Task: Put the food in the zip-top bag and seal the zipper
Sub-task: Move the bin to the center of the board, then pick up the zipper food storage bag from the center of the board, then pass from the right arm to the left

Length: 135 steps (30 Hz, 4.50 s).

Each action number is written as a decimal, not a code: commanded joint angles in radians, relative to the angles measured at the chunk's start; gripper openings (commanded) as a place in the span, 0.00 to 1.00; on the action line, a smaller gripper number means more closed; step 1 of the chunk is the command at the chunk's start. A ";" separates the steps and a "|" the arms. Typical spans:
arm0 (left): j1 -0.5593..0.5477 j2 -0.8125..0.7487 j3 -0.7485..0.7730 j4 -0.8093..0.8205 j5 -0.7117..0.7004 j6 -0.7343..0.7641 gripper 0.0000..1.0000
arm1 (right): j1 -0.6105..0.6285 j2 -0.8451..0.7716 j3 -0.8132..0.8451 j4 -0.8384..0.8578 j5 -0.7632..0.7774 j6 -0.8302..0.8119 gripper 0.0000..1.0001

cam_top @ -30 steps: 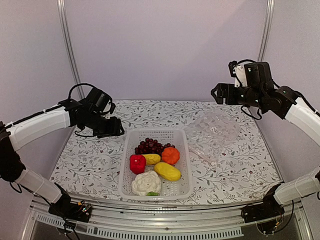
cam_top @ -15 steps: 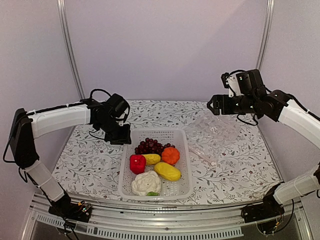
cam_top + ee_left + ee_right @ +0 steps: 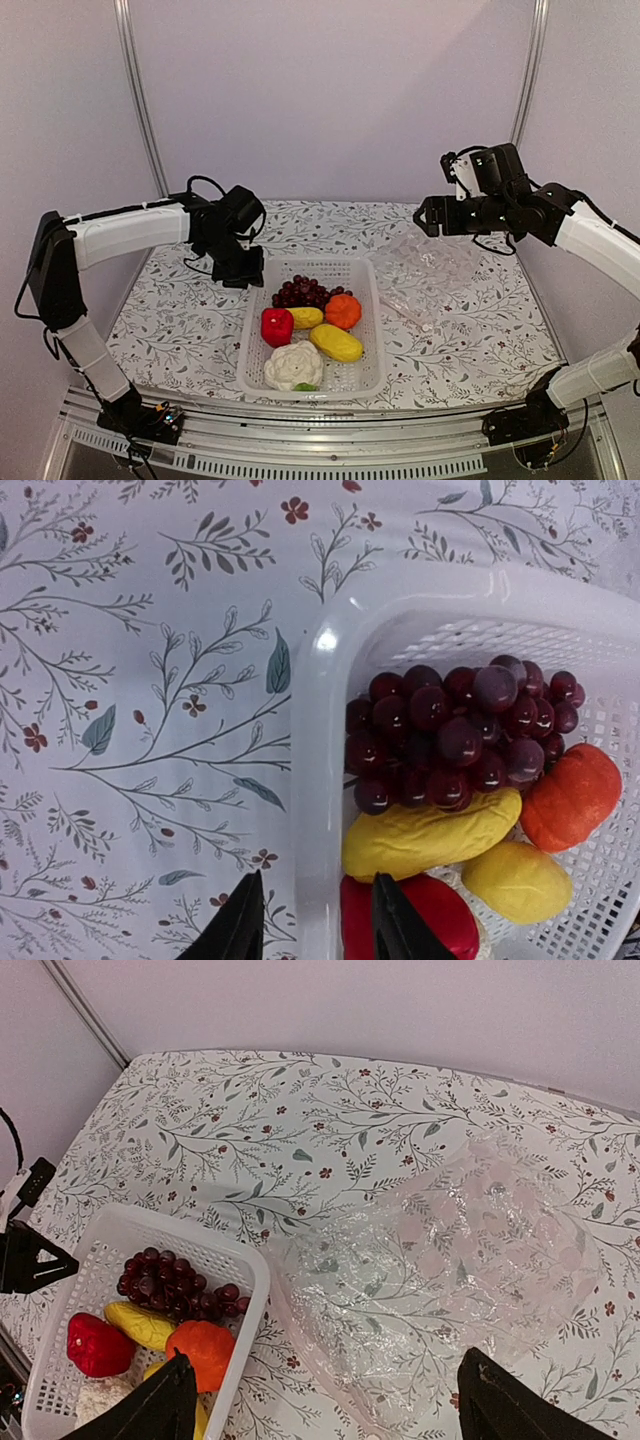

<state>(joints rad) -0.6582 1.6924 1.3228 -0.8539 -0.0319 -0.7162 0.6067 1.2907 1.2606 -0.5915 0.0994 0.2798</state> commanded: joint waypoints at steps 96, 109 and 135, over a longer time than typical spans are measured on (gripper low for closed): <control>0.241 -0.196 0.161 0.231 0.035 0.107 0.53 | 0.141 0.473 0.122 0.009 0.460 -0.212 0.07; -0.024 -0.051 0.205 0.484 0.108 0.124 0.59 | 0.134 0.318 0.216 -0.107 0.204 -0.018 0.00; -0.157 0.384 0.533 0.578 0.254 -0.085 0.31 | 0.136 0.302 0.340 -0.127 0.058 0.059 0.01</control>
<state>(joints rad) -0.8032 2.0197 1.7931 -0.2703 0.1822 -0.7586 0.7448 1.6222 1.5810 -0.6971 0.1757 0.3256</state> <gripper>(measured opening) 0.402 0.009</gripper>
